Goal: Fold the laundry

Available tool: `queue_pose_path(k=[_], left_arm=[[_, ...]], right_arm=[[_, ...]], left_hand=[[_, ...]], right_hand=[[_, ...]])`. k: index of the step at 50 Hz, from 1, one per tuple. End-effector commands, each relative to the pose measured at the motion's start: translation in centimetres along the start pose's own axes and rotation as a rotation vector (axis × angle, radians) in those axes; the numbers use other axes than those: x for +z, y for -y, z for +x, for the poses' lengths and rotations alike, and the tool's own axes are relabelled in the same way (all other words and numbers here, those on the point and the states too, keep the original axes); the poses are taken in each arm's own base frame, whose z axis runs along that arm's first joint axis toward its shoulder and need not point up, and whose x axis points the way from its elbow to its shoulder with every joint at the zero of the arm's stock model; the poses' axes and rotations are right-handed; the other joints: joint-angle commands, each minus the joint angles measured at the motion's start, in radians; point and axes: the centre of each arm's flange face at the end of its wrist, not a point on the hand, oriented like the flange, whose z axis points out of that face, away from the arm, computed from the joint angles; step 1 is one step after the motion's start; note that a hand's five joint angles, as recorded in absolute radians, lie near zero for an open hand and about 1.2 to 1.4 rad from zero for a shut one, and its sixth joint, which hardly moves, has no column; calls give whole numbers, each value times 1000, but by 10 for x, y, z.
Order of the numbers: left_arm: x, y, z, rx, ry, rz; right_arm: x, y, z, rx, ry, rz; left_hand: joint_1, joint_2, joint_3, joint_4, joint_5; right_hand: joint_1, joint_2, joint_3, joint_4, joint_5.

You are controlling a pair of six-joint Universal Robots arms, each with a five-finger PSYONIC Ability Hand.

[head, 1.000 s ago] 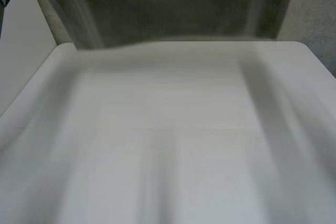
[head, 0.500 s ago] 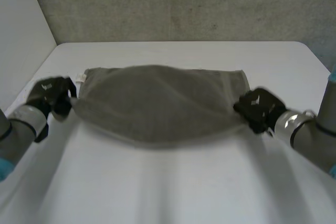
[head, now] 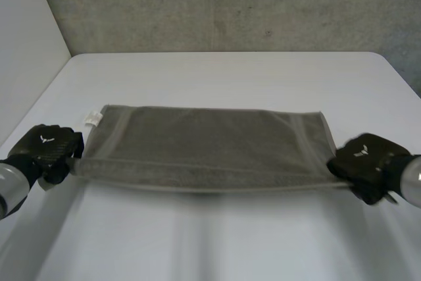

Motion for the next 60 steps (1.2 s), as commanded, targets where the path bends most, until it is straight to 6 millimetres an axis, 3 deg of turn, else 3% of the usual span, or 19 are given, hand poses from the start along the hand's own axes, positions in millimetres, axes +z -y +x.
queue_pose_path(k=[1,6,9,13,14,16,17,21,22,24,25,27,32,40,47,60], left_arm=[[-25,6,12,-41,-116,-56],[-25,0,17,26,-153,-94],[-15,-6,20,42,-186,-113],[10,-4,23,66,-237,-96],[10,-4,23,66,-237,-96],[31,-6,24,63,-248,-98],[31,-6,24,63,-248,-98],[64,-3,15,18,-193,-91],[64,-3,15,18,-193,-91],[86,3,6,-22,-141,-50],[87,3,6,-22,-141,-50],[106,9,-1,-63,-100,-1],[129,16,-10,-101,-42,50],[155,17,-10,-92,3,69],[162,9,-1,-87,-2,55],[171,9,-5,-69,32,99]], right_arm=[[-22,-10,1,-92,101,-98],[-15,-7,9,-81,61,-59],[3,-12,14,-49,56,-53],[32,-16,31,20,7,-39],[32,-16,31,20,7,-39],[42,-16,33,52,2,-27],[54,-15,33,77,4,-17],[85,-14,42,133,-28,17],[85,-14,42,134,-28,17],[102,-15,52,167,-72,31],[102,-15,52,168,-72,31],[110,-14,55,180,-93,42],[132,-9,72,223,-190,97],[150,-2,70,244,-198,145],[157,-1,68,239,-206,144],[167,2,77,225,-267,162]], left_hand=[[193,179,180,178,186],[193,179,180,178,186],[193,179,180,178,186],[193,179,180,178,186],[193,179,180,178,186],[193,179,180,178,186],[193,179,180,178,186],[193,179,180,178,186],[193,179,180,178,186],[193,179,180,178,186],[193,179,180,178,186],[193,179,180,178,186],[193,179,180,178,186],[193,179,180,178,186],[173,159,160,158,166],[64,50,51,49,57]], right_hand=[[63,48,49,53,19],[63,48,49,53,19],[63,48,49,53,19],[63,48,49,53,19],[63,48,49,53,19],[63,48,49,53,19],[63,48,49,53,19],[63,48,49,53,19],[63,48,49,53,19],[63,48,49,53,19],[63,48,49,53,19],[63,48,49,53,19],[63,48,49,53,19],[63,48,49,53,19],[63,48,49,53,19],[63,48,49,53,19]])
